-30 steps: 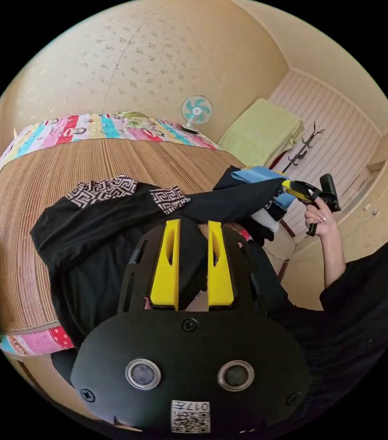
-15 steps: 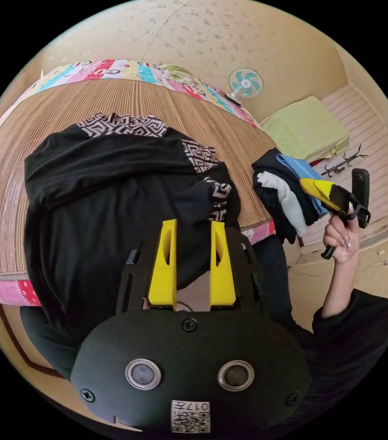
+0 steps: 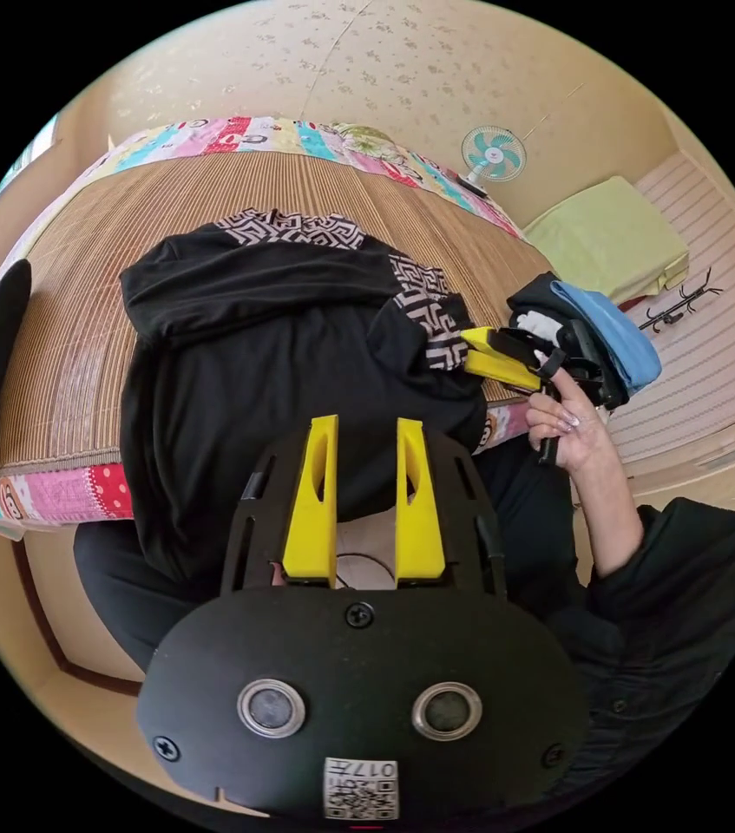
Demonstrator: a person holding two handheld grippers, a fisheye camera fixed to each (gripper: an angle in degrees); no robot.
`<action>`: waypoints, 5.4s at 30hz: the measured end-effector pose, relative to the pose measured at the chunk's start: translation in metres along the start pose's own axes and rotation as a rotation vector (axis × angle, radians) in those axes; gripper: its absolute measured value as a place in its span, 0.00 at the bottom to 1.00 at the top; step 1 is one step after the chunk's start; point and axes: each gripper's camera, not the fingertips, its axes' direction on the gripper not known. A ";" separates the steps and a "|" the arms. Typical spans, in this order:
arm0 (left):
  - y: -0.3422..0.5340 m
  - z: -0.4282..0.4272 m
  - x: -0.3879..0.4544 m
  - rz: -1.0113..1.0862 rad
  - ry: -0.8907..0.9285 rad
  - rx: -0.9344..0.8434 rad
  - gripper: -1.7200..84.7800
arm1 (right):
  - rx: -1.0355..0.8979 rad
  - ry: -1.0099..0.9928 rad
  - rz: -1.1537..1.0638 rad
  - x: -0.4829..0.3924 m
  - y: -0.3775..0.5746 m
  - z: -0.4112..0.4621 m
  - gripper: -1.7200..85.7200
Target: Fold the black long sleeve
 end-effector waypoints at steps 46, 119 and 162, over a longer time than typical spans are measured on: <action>-0.113 -0.085 -0.020 0.198 0.651 0.336 0.02 | -0.205 0.346 -0.335 -0.043 0.100 0.057 0.11; -0.063 -0.081 -0.151 -0.173 -0.129 0.224 0.13 | 0.083 0.648 -0.342 -0.098 -0.055 -0.032 0.10; 0.203 -0.245 -0.204 0.202 0.775 0.724 0.03 | -0.025 -0.287 -0.879 -0.137 0.148 -0.269 0.03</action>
